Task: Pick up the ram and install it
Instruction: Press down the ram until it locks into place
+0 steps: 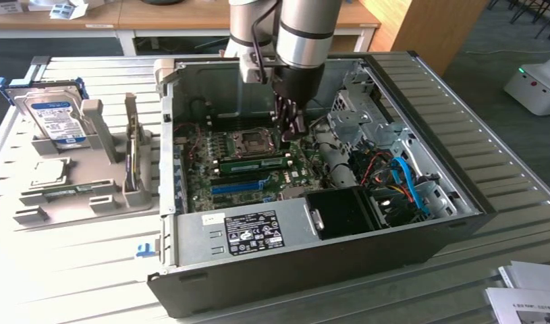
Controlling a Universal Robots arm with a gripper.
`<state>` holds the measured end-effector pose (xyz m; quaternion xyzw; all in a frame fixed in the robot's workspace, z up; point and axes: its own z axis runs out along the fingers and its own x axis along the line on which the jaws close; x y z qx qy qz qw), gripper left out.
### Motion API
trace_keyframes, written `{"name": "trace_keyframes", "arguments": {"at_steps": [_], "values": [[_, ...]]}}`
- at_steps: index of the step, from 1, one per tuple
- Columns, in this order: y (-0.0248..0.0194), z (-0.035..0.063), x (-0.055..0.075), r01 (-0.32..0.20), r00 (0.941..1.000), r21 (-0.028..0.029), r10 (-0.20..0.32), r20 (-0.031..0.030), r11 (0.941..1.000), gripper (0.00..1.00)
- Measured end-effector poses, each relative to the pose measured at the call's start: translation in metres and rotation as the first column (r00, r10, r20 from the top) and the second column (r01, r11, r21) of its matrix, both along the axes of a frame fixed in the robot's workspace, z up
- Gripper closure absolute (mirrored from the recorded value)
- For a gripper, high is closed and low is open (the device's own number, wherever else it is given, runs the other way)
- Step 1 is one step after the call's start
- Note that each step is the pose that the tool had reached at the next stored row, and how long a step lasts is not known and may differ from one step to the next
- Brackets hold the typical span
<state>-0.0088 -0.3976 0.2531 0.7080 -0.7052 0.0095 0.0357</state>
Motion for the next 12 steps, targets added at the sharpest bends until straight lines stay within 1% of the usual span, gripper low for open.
{"name": "trace_keyframes", "arguments": {"at_steps": [12], "values": [[-0.0005,-0.0097,0.0000,0.000,1.0000,0.0000,0.000,0.0008,1.0000,0.90]]}}
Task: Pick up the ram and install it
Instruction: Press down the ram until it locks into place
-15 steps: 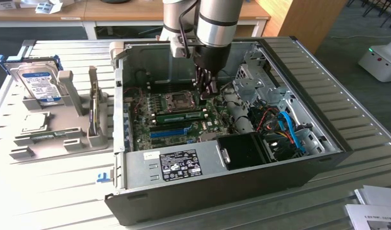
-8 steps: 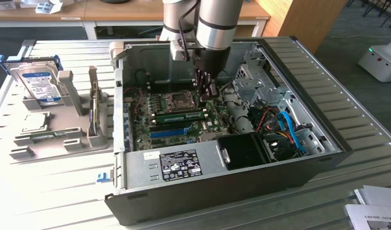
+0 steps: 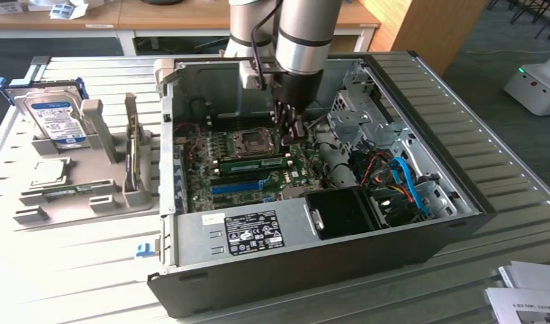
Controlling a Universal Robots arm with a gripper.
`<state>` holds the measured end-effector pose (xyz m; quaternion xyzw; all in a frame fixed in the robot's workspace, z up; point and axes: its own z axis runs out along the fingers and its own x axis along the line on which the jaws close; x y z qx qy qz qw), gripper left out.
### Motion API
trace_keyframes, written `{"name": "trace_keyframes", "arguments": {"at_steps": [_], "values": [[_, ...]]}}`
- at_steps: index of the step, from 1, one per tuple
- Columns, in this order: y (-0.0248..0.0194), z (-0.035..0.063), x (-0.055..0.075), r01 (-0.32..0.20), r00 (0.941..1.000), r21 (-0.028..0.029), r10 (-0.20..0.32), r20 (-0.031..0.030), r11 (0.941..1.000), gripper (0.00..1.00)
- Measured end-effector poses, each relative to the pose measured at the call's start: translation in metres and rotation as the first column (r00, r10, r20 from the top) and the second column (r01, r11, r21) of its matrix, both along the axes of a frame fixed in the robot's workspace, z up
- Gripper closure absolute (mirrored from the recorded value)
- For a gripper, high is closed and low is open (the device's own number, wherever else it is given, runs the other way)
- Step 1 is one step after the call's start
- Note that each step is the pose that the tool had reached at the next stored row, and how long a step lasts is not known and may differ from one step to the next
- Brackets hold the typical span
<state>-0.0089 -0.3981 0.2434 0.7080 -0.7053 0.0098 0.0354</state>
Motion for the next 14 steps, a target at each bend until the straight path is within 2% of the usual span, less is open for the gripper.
{"name": "trace_keyframes", "arguments": {"at_steps": [14], "values": [[-0.0008,-0.0096,0.0000,0.000,1.0000,0.0001,0.000,0.0011,1.0000,0.90]]}}
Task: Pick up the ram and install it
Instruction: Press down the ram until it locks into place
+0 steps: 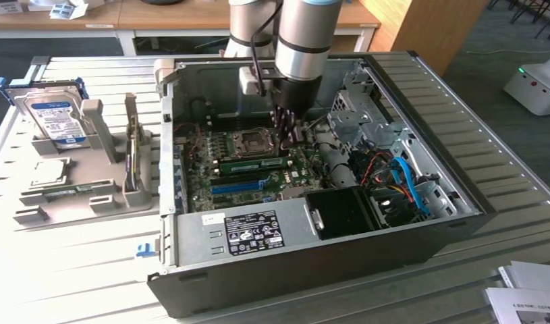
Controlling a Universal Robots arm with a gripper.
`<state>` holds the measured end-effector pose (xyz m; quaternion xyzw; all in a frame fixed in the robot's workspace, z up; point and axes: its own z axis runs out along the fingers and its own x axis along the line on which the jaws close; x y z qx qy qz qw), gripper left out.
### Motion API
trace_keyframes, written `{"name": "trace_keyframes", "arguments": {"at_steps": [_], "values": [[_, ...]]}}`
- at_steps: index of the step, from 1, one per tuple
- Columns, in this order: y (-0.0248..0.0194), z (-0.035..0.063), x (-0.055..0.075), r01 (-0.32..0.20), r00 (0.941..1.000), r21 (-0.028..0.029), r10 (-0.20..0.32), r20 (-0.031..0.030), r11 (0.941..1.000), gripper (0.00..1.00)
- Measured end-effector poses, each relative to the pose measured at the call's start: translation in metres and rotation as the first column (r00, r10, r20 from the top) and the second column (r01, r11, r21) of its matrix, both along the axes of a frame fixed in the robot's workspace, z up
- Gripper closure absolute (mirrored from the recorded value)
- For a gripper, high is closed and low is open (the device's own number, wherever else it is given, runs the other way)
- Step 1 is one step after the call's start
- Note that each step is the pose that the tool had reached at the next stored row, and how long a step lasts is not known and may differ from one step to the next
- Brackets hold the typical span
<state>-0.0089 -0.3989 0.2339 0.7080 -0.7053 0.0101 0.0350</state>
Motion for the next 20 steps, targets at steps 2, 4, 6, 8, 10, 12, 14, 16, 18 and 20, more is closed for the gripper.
{"name": "trace_keyframes", "arguments": {"at_steps": [2,4,6,8,10,12,14,16,18,20], "values": [[-0.0001,-0.0013,0.0000,0.000,1.0000,0.0000,0.000,0.0001,1.0000,0.90],[-0.0002,-0.0026,0.0000,0.000,1.0000,-0.0001,0.000,0.0002,1.0000,0.90],[-0.0002,-0.0038,0.0000,0.000,1.0000,0.0000,0.000,0.0003,1.0000,0.90],[-0.0003,-0.0047,0.0000,0.000,1.0000,-0.0002,0.000,0.0004,1.0000,0.90],[-0.0003,-0.0049,0.0000,0.000,1.0000,-0.0003,0.000,0.0004,1.0000,0.90],[-0.0003,-0.0049,0.0000,0.000,1.0000,-0.0002,0.000,0.0004,1.0000,0.90],[-0.0002,-0.0058,0.0000,0.000,1.0000,0.0004,0.000,0.0006,1.0000,0.90],[-0.0002,-0.0069,0.0000,0.000,1.0000,-0.0001,0.000,0.0006,1.0000,0.90],[-0.0002,-0.0083,0.0000,0.000,1.0000,0.0000,0.000,0.0007,1.0000,0.90],[-0.0003,-0.0094,0.0000,0.000,1.0000,-0.0001,0.000,0.0007,1.0000,0.90]]}}
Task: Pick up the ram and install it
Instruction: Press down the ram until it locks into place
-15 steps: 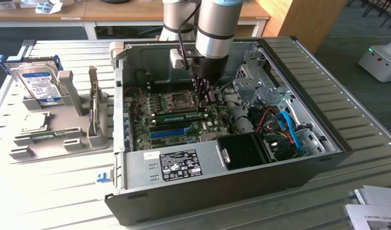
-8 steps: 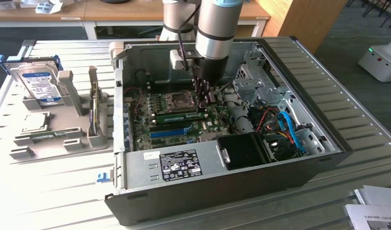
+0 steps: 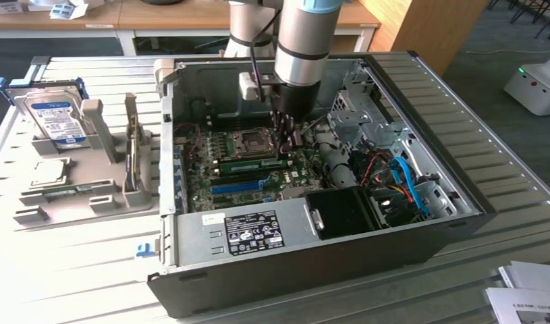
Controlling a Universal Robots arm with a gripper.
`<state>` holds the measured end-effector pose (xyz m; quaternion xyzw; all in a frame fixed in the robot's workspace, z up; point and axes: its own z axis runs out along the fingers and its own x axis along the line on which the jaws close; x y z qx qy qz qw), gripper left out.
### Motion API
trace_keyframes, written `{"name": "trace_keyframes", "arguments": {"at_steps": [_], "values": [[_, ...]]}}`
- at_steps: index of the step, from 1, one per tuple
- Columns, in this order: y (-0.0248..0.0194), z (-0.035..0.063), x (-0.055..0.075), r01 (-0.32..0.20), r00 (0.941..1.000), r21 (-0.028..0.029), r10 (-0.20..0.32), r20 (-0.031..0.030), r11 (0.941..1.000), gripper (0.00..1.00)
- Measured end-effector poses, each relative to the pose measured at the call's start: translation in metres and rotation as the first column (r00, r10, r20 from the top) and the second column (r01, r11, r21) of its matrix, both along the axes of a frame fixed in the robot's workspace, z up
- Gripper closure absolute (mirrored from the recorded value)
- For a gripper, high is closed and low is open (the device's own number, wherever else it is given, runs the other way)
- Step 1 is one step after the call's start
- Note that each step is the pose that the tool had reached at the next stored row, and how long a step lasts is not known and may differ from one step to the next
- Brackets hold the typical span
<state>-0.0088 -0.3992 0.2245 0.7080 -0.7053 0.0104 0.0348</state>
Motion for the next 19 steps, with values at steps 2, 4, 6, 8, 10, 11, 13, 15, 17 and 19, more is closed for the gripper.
{"name": "trace_keyframes", "arguments": {"at_steps": [2,4,6,8,10,11,13,15,17,19], "values": [[0.0000,0.0000,0.0000,0.000,1.0000,-0.0001,0.000,0.0000,1.0000,0.90],[0.0000,-0.0001,0.0000,0.000,1.0000,-0.0001,0.000,-0.0001,1.0000,0.90],[0.0000,-0.0008,0.0000,0.000,1.0000,0.0000,0.000,0.0001,1.0000,0.90],[0.0000,-0.0016,0.0000,0.000,1.0000,-0.0004,0.000,0.0000,1.0000,0.90],[-0.0001,-0.0019,0.0000,0.000,1.0000,-0.0005,0.000,-0.0002,1.0000,0.90],[0.0000,-0.0021,0.0000,0.000,1.0000,-0.0002,0.000,-0.0001,1.0000,0.90],[0.0000,-0.0027,0.0000,0.000,1.0000,-0.0002,0.000,-0.0001,1.0000,0.90],[-0.0001,-0.0032,0.0000,0.000,1.0000,-0.0006,0.000,-0.0002,1.0000,0.90],[-0.0001,-0.0033,0.0000,0.000,1.0000,-0.0004,0.000,-0.0002,1.0000,0.90],[0.0000,-0.0036,0.0000,0.000,1.0000,-0.0002,0.000,-0.0002,1.0000,0.90]]}}
